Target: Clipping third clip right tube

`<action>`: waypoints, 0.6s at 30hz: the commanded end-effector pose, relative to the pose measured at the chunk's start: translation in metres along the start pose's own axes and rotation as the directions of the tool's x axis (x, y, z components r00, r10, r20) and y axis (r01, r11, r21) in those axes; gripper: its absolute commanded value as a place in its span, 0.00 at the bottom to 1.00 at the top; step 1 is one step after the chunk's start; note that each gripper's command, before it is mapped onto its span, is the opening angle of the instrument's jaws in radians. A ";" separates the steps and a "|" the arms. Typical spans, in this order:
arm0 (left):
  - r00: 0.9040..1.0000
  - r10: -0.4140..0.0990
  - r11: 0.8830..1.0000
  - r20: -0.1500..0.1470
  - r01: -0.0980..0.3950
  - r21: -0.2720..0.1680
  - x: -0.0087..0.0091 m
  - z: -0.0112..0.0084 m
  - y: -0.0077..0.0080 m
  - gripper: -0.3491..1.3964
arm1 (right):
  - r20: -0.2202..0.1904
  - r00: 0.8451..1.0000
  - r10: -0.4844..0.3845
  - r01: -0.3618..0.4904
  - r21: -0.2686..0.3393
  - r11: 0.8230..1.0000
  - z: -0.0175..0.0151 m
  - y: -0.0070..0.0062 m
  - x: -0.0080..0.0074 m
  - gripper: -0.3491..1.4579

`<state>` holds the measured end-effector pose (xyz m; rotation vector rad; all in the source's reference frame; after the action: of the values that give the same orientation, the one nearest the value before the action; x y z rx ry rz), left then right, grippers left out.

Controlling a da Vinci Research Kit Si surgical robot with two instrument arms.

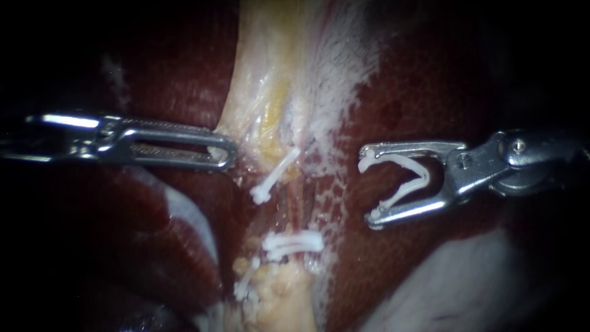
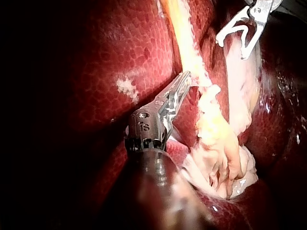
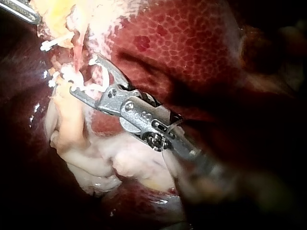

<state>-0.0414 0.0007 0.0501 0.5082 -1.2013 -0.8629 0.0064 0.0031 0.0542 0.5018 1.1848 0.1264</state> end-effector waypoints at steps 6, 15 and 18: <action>1.000 -0.002 1.000 -0.001 0.002 0.002 -0.0003 -0.0004 -0.0003 0.00 | -0.001 1.000 0.000 0.000 0.011 1.000 0.0001 -0.0001 -0.0001 0.52; 1.000 -0.016 1.000 -0.004 0.016 0.009 -0.0027 -0.0030 -0.0011 0.00 | 0.000 0.999 0.040 -0.040 0.095 0.995 0.0016 -0.0005 -0.0011 0.52; 1.000 -0.022 1.000 -0.003 0.022 0.005 -0.0036 -0.0039 -0.0016 0.00 | 0.004 0.998 0.060 -0.060 0.112 0.992 0.0026 -0.0007 -0.0015 0.52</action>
<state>-0.0384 0.0024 0.0452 0.5253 -1.1975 -0.8803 0.0083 0.0009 0.0560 0.6390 1.1827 0.1120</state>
